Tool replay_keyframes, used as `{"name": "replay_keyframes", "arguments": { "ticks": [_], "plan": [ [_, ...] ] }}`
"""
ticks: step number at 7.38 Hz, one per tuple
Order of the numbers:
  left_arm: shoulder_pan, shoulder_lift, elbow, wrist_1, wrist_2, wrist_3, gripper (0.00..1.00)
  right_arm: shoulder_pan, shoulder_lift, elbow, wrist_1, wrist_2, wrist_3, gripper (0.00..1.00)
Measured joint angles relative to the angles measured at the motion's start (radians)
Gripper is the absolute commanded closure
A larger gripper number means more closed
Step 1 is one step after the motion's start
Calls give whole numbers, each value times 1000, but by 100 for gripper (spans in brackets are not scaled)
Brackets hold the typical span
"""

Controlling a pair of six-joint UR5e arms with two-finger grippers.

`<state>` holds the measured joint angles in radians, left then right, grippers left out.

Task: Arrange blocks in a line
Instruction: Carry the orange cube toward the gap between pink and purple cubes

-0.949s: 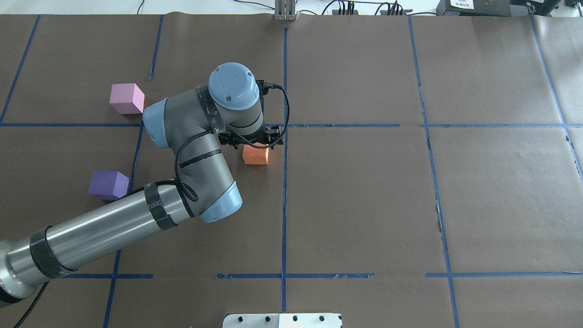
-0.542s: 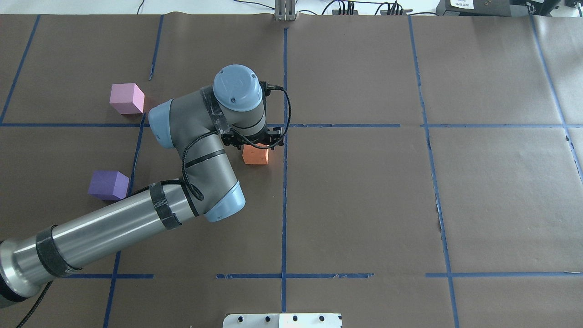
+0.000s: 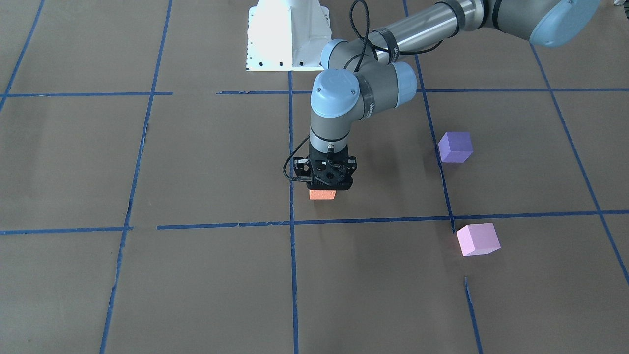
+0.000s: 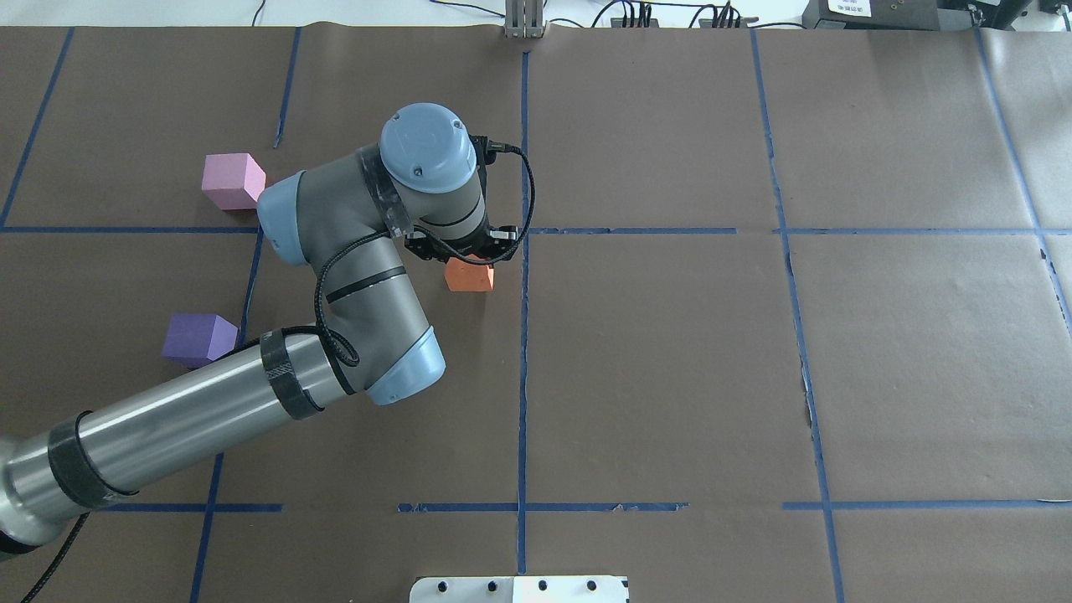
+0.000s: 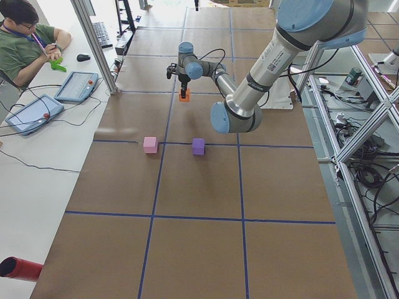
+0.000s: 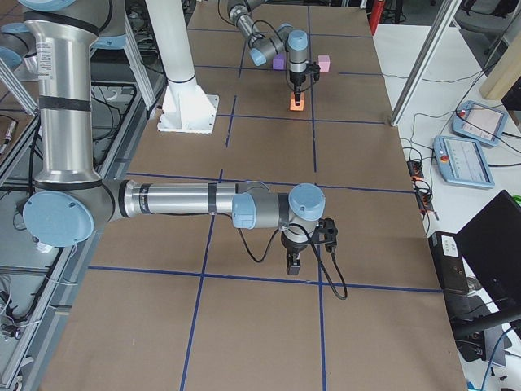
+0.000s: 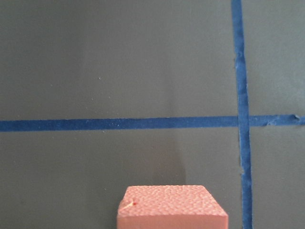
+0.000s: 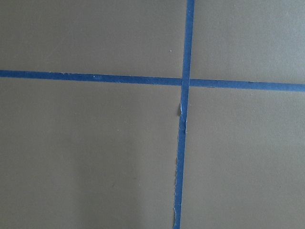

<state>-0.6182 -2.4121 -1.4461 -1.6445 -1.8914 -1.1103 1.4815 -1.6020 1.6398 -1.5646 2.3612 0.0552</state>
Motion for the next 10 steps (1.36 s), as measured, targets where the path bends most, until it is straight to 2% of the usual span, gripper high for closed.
{"name": "replay_keyframes", "arguments": {
  "ticks": [2, 3, 5, 7, 10],
  "plan": [
    [-34, 44, -181, 134, -13, 58, 100, 0, 0, 0, 0, 0, 0, 0],
    [-53, 93, -244, 150, -34, 71, 100, 0, 0, 0, 0, 0, 0, 0],
    [-121, 252, -322, 64, -96, 135, 100, 0, -1, 0, 0, 0, 0, 0],
    [-195, 381, -332, -35, -140, 215, 100, 0, 0, 0, 0, 0, 0, 0],
    [-279, 457, -303, -55, -146, 347, 100, -1, -1, -1, 0, 0, 0, 0]
  ]
}}
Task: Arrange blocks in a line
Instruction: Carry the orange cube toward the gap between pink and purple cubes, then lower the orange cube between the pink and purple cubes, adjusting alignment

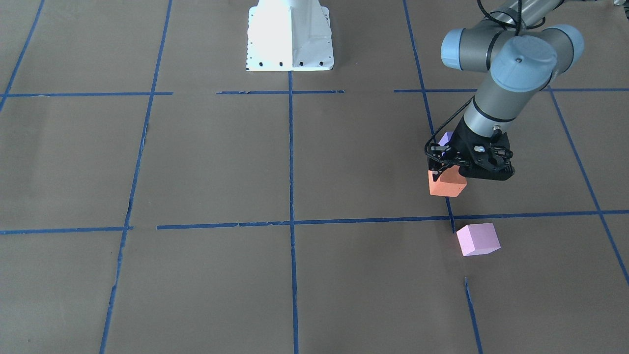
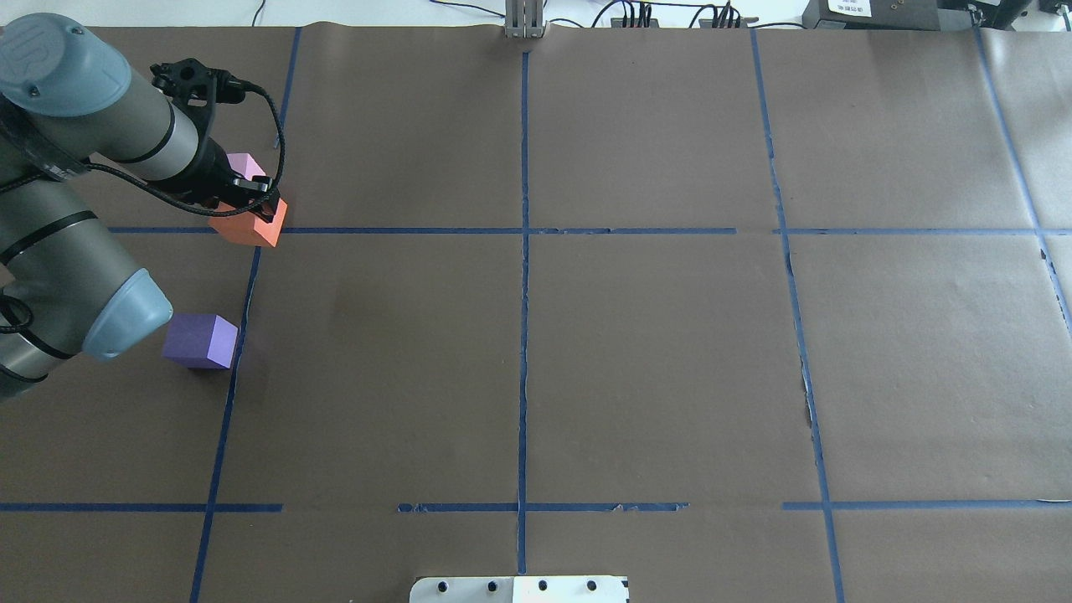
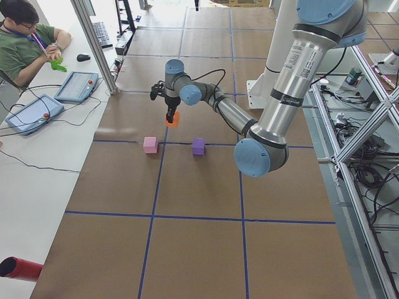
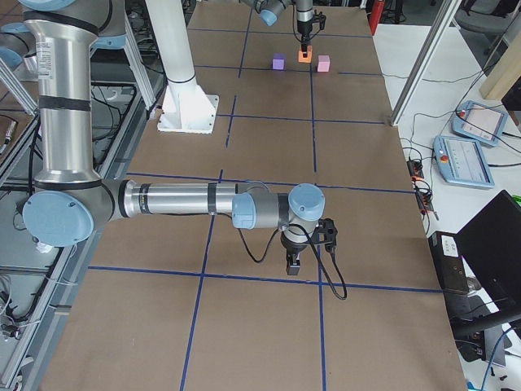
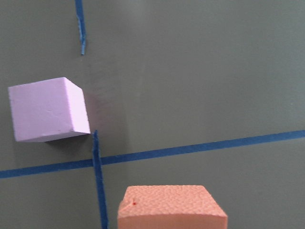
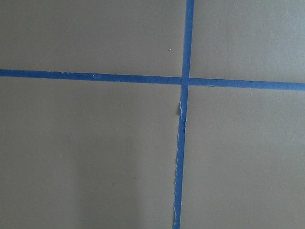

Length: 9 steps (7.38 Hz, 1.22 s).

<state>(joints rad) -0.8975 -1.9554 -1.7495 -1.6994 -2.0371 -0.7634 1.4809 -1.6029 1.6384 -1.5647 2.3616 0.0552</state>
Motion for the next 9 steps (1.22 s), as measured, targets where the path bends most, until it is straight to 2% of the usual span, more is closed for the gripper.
{"name": "replay_keyframes", "arguments": {
  "ticks": [3, 5, 9],
  "plan": [
    [-28, 10, 79, 13, -5, 93, 100, 1, 1, 1, 0, 1, 0, 0],
    [-32, 9, 140, 15, -52, 111, 100, 1, 0, 1, 0, 0, 0, 0],
    [-41, 10, 160, 50, -123, 108, 100, 1, 1, 1, 0, 0, 0, 0]
  ]
}}
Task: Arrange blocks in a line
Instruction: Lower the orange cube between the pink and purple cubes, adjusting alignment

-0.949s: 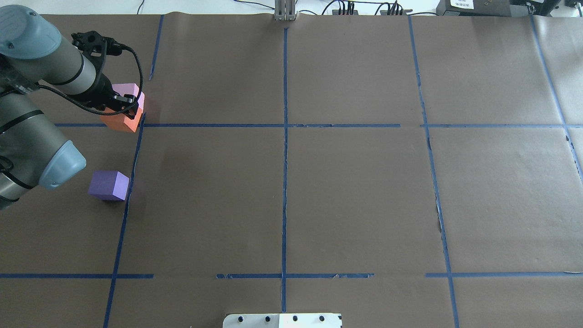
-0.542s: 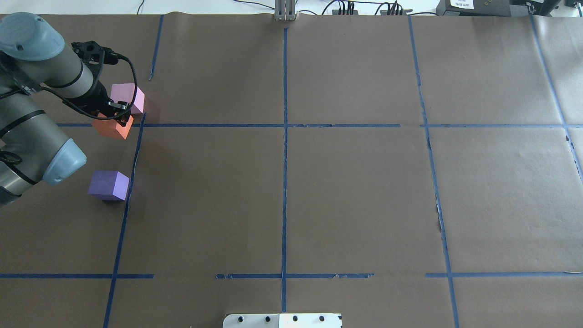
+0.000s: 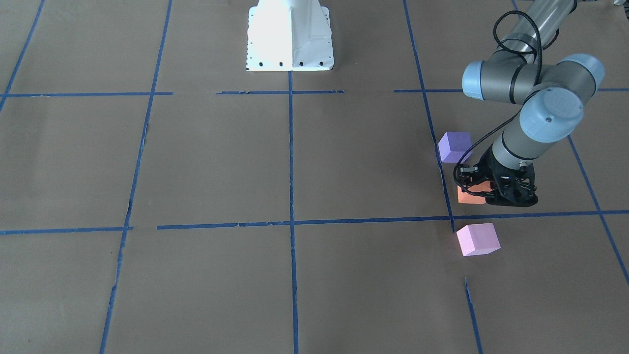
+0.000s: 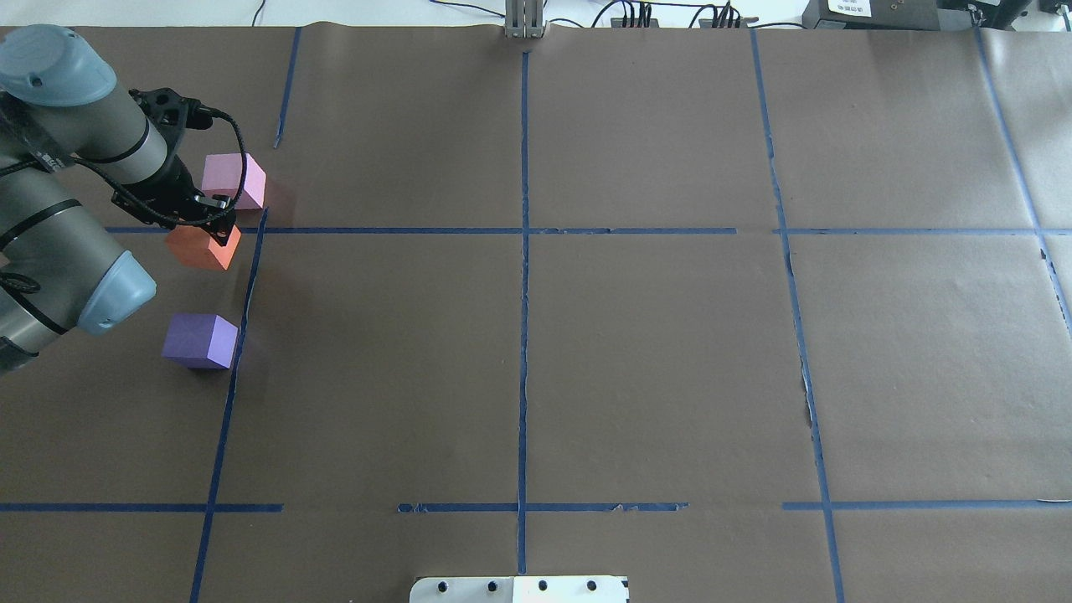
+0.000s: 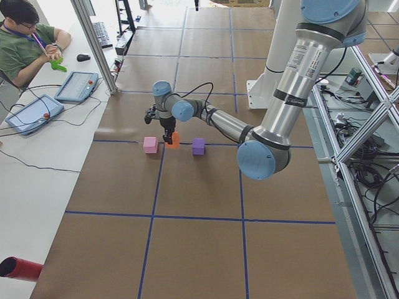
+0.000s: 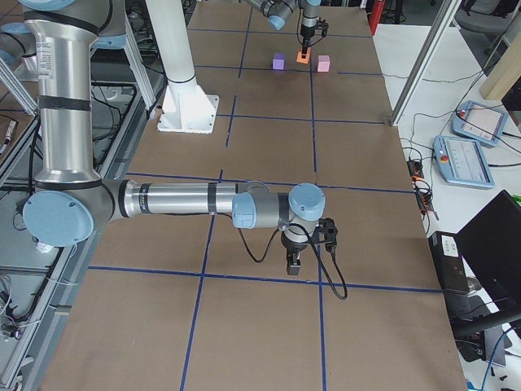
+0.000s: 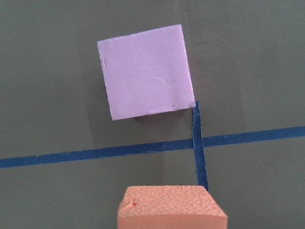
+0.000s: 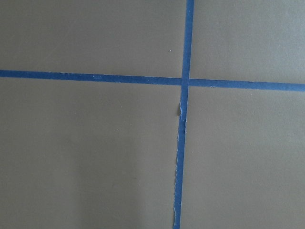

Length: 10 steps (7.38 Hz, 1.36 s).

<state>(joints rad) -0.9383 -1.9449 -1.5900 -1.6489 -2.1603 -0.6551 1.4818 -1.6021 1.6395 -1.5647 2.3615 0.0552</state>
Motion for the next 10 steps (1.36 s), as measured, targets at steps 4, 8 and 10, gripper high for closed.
{"name": "replay_keyframes", "arguments": {
  "ticks": [4, 8, 10],
  "plan": [
    [0, 11, 20, -4, -25, -34, 100, -1, 0, 0, 0, 0, 0, 0],
    [3, 26, 42, -66, -28, -94, 100, 0, 0, -1, 0, 0, 0, 0],
    [7, 30, 48, -90, -29, -123, 100, 0, 0, -1, 0, 0, 0, 0]
  ]
}}
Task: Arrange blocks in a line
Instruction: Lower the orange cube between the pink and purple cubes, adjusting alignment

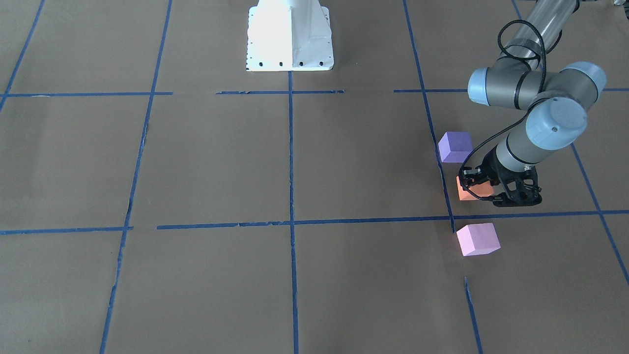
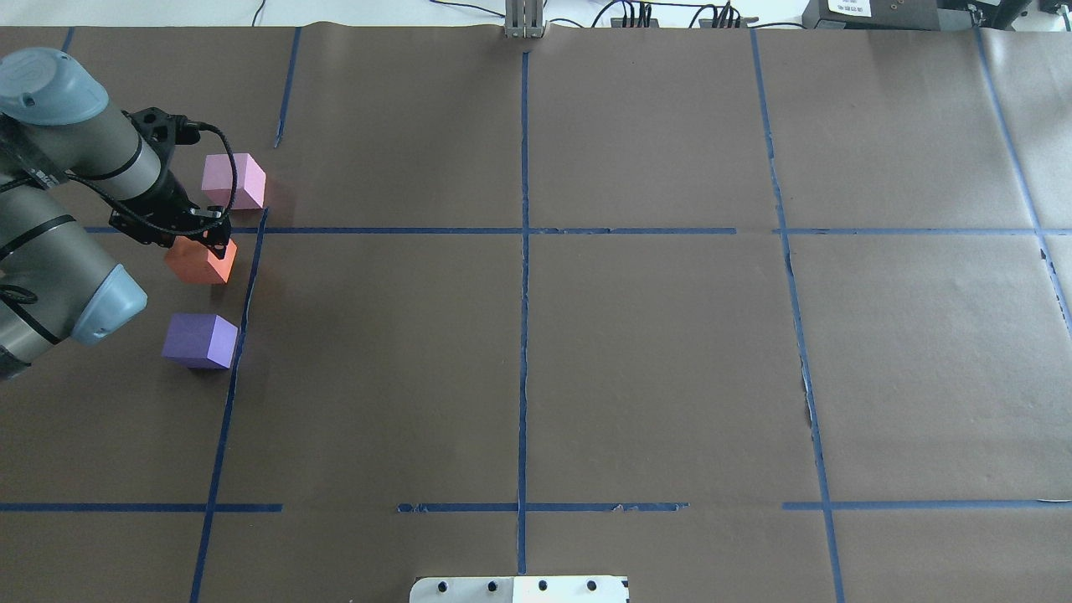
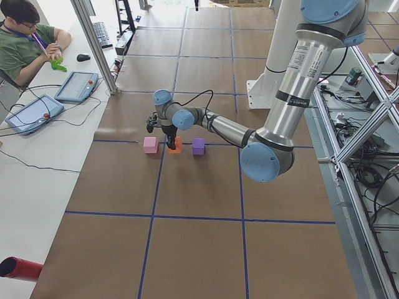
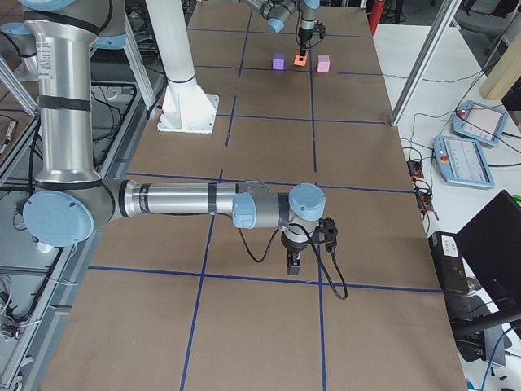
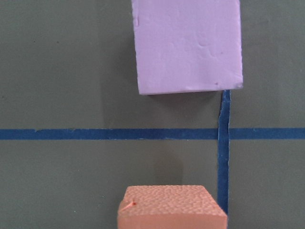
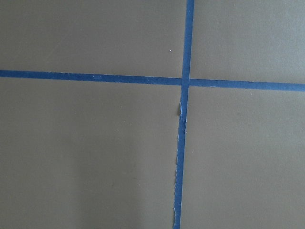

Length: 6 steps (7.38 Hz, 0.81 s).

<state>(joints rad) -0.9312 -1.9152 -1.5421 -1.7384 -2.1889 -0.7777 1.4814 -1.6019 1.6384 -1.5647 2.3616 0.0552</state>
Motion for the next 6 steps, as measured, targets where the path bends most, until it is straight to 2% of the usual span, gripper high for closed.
{"name": "replay_keyframes", "arguments": {
  "ticks": [3, 4, 5, 6],
  "plan": [
    [3, -2, -11, -4, -6, -38, 100, 0, -1, 0, 0, 0, 0, 0],
    [4, -3, -13, -4, -21, -50, 93, 0, -1, 0, 0, 0, 0, 0],
    [4, -3, -12, -4, -38, -55, 59, 0, -1, 0, 0, -1, 0, 0],
    [5, -3, -10, -4, -46, -55, 34, 0, -1, 0, 0, 0, 0, 0]
  ]
}}
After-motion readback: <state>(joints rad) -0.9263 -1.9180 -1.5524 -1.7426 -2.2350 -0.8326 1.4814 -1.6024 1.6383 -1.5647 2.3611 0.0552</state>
